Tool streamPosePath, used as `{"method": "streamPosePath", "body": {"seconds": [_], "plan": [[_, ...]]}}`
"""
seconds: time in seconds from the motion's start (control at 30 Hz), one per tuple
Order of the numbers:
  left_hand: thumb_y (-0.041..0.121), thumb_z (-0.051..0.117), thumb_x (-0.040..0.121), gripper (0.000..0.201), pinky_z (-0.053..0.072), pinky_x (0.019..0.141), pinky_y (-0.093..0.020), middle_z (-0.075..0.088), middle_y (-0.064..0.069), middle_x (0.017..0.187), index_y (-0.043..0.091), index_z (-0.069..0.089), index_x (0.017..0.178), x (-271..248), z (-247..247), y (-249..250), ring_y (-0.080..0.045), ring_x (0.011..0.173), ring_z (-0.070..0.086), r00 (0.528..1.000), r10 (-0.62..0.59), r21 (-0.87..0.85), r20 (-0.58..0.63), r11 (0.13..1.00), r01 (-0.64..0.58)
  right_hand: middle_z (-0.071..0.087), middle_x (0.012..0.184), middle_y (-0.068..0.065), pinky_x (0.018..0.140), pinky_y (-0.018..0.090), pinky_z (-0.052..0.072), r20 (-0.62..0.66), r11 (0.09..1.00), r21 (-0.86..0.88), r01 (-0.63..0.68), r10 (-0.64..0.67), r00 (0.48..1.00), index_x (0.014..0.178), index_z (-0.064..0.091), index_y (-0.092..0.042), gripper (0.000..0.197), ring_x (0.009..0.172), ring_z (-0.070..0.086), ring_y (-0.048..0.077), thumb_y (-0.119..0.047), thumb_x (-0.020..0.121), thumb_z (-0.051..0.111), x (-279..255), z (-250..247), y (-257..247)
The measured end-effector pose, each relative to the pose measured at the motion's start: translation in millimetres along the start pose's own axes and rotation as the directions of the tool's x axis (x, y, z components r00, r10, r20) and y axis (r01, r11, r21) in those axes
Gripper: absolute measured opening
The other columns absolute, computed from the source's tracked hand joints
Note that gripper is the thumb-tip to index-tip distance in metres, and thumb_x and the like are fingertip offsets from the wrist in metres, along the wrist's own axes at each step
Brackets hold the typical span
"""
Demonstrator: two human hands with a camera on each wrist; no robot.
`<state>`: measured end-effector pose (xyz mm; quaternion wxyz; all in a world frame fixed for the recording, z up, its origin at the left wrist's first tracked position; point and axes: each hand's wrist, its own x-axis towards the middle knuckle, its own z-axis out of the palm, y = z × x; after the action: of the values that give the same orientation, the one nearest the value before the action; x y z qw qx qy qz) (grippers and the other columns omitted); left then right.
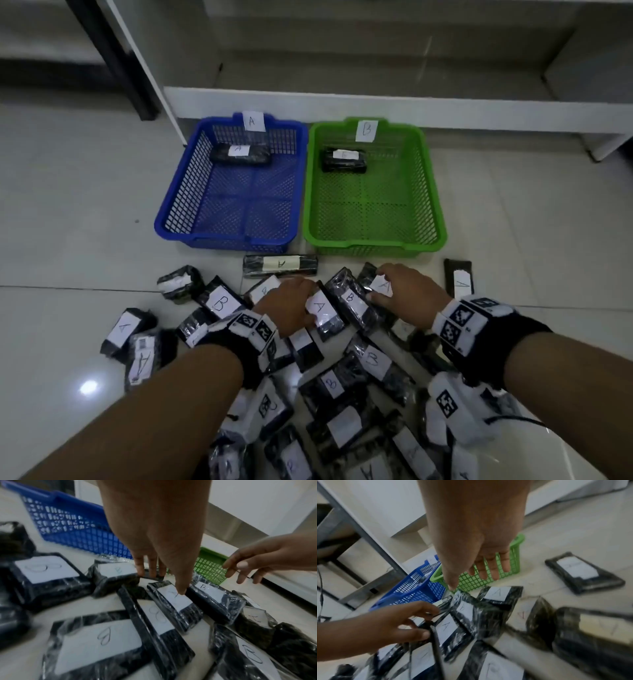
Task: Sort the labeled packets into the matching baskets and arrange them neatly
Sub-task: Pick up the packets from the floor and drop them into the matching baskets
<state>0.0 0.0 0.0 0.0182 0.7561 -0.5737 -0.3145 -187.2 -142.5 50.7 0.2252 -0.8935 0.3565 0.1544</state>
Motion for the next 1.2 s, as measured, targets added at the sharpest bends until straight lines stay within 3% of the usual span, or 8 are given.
{"method": "streamPosePath", "body": {"seconds": [0.23,0.37,0.57,0.77,0.87,0.93,1.07,1.2], "plan": [[0.046,0.063,0.081,0.083,0.027,0.107,-0.040,0.018,0.002,0.154,0.021,0.017,0.146,8.2,24.6,8.6,-0.024,0.133,0.027,0.990,0.083,0.157,-0.111,0.985,-0.065,0.043,0.133,0.008,0.096,0.039,0.042,-0.032,0.993,-0.108,-0.049,0.046,0.998,0.141,0.029,-0.016,0.077,0.119,0.044,0.027,-0.063,0.083,0.051,0.1,29.0,-0.4],[0.049,0.071,0.072,0.097,0.021,0.108,-0.040,0.026,-0.002,0.149,0.018,0.015,0.145,13.0,21.6,4.2,-0.026,0.134,0.022,0.995,-0.048,0.081,-0.085,0.995,0.055,0.039,0.136,0.008,0.100,0.040,0.037,-0.061,0.992,-0.108,-0.072,0.065,0.996,0.143,0.024,-0.018,0.081,0.122,0.040,0.028,-0.065,0.082,0.047,0.6,42.0,1.7],[0.052,0.078,0.062,0.107,0.027,0.105,-0.042,0.031,-0.007,0.137,0.024,0.017,0.146,20.7,19.7,3.8,-0.029,0.125,0.031,0.992,-0.040,0.171,-0.121,0.983,0.060,0.039,0.133,0.007,0.101,0.041,0.032,-0.011,0.973,-0.213,-0.088,0.088,0.996,0.137,0.033,-0.020,0.068,0.124,0.036,0.029,-0.059,0.084,0.049,8.2,54.5,-1.2],[0.034,0.082,0.066,0.068,0.046,0.088,-0.037,0.030,-0.006,0.120,0.021,0.046,0.122,17.5,10.3,4.0,-0.028,0.102,0.048,0.993,-0.066,-0.040,-0.101,0.997,0.062,0.048,0.126,0.005,0.098,0.038,0.032,-0.031,0.956,-0.270,-0.110,0.106,0.994,0.125,0.041,-0.015,0.048,0.122,0.039,0.027,-0.042,0.086,0.051,16.0,55.3,-8.4],[0.032,0.082,0.066,0.060,0.046,0.088,-0.040,0.035,-0.005,0.119,0.020,0.048,0.114,14.9,1.7,-0.7,-0.027,0.103,0.049,0.996,-0.084,-0.117,-0.032,0.990,0.080,0.050,0.125,0.007,0.098,0.037,0.033,-0.056,0.956,-0.254,-0.144,0.134,0.989,0.127,0.040,-0.014,0.046,0.122,0.042,0.027,-0.035,0.088,0.050,16.4,56.4,-15.4],[0.032,0.080,0.069,0.057,0.044,0.089,-0.039,0.042,-0.005,0.117,0.018,0.046,0.112,11.8,-10.6,-5.9,-0.026,0.107,0.048,0.996,-0.090,-0.180,0.015,0.979,0.091,0.049,0.124,0.010,0.095,0.037,0.037,-0.051,0.976,-0.174,-0.131,0.124,0.991,0.123,0.041,-0.015,0.039,0.114,0.047,0.028,-0.034,0.090,0.049,18.6,50.7,-17.1],[0.037,0.075,0.076,0.051,0.044,0.080,-0.031,0.052,-0.005,0.110,0.018,0.043,0.111,2.0,-53.5,-10.4,-0.018,0.097,0.050,0.987,-0.075,-0.311,0.139,0.943,0.115,0.048,0.098,0.004,0.067,0.030,0.042,-0.026,0.976,0.204,-0.070,0.077,0.997,0.091,0.044,-0.019,0.029,0.077,0.051,0.021,-0.039,0.080,0.062,20.9,15.3,-26.2],[0.029,0.064,0.085,0.039,0.045,0.072,-0.027,0.056,0.001,0.099,0.018,0.046,0.118,-1.4,-107.1,-15.2,-0.013,0.084,0.053,0.989,-0.127,-0.429,0.076,0.891,0.147,0.056,0.073,0.006,0.051,0.024,0.035,-0.059,0.839,0.545,-0.002,0.040,0.997,0.081,0.051,-0.011,0.015,0.056,0.047,0.015,-0.013,0.075,0.065,21.7,-34.0,-40.1]]}}
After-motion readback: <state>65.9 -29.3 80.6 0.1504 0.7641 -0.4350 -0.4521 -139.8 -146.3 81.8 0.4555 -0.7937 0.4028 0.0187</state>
